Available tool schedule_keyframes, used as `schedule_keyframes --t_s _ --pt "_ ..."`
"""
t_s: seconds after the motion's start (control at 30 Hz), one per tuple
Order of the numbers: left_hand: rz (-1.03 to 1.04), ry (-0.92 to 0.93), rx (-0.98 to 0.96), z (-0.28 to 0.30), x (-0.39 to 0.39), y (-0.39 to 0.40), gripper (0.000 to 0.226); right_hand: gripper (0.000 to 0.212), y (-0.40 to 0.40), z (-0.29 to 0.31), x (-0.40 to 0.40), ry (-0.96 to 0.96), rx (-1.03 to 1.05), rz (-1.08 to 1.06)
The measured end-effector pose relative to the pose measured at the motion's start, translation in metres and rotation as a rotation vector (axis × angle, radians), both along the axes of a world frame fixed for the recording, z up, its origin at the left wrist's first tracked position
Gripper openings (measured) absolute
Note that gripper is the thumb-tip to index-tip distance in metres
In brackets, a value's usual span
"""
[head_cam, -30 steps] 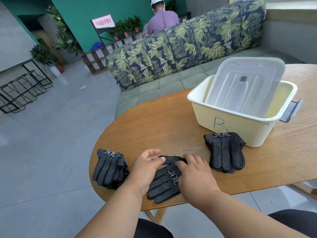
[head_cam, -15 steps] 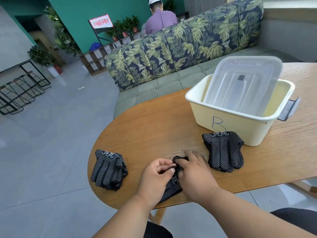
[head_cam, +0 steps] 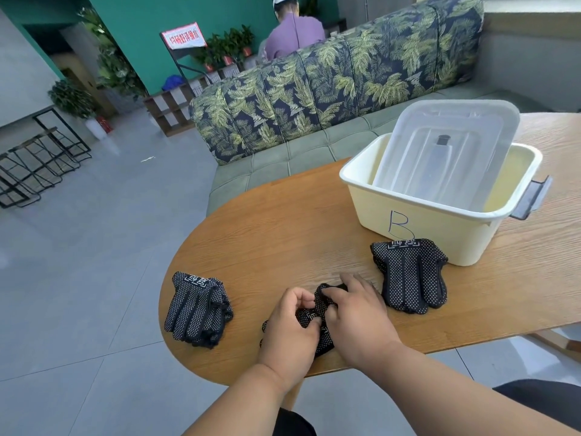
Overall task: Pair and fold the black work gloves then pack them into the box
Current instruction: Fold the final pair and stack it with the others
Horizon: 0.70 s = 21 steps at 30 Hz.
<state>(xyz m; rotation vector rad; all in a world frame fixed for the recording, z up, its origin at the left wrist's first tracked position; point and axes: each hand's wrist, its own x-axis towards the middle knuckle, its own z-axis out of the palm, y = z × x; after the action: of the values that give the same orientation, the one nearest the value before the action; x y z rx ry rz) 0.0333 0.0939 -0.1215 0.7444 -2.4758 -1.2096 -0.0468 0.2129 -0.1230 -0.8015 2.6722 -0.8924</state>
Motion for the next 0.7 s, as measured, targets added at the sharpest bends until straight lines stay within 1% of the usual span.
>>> schedule_keyframes --t_s 0.07,0.13,0.2,0.23,0.3,0.37,0.4,0.53,0.7 --pt "0.012 0.03 -0.018 -0.003 0.0 0.0 0.053 0.061 -0.001 -0.001 -0.001 -0.011 -0.018 -0.021" --pt "0.012 0.037 -0.032 -0.004 -0.001 0.0 0.059 0.05 -0.001 -0.004 -0.002 -0.015 -0.024 -0.033" --pt "-0.001 0.03 -0.063 -0.003 -0.001 -0.002 0.058 0.044 -0.003 -0.009 -0.002 0.007 -0.014 -0.033" --pt "-0.022 0.021 -0.098 -0.003 -0.001 -0.003 0.056 0.043 -0.003 -0.01 -0.002 0.017 -0.012 -0.034" --pt "-0.09 -0.015 -0.234 -0.001 -0.001 -0.003 0.052 0.043 -0.003 -0.012 -0.001 0.024 -0.027 -0.043" --pt "-0.16 -0.075 -0.37 -0.002 0.0 -0.002 0.051 0.042 -0.003 -0.012 -0.001 0.031 -0.052 -0.047" --pt "-0.184 -0.099 -0.406 -0.002 0.0 -0.002 0.052 0.041 -0.002 -0.012 -0.001 0.032 -0.071 -0.05" --pt "-0.23 -0.152 -0.426 -0.003 0.001 -0.001 0.057 0.037 0.001 -0.011 -0.001 0.015 -0.168 -0.058" --pt "-0.294 -0.238 -0.448 0.001 0.003 -0.002 0.06 0.025 0.004 -0.009 -0.002 0.009 -0.134 -0.027"
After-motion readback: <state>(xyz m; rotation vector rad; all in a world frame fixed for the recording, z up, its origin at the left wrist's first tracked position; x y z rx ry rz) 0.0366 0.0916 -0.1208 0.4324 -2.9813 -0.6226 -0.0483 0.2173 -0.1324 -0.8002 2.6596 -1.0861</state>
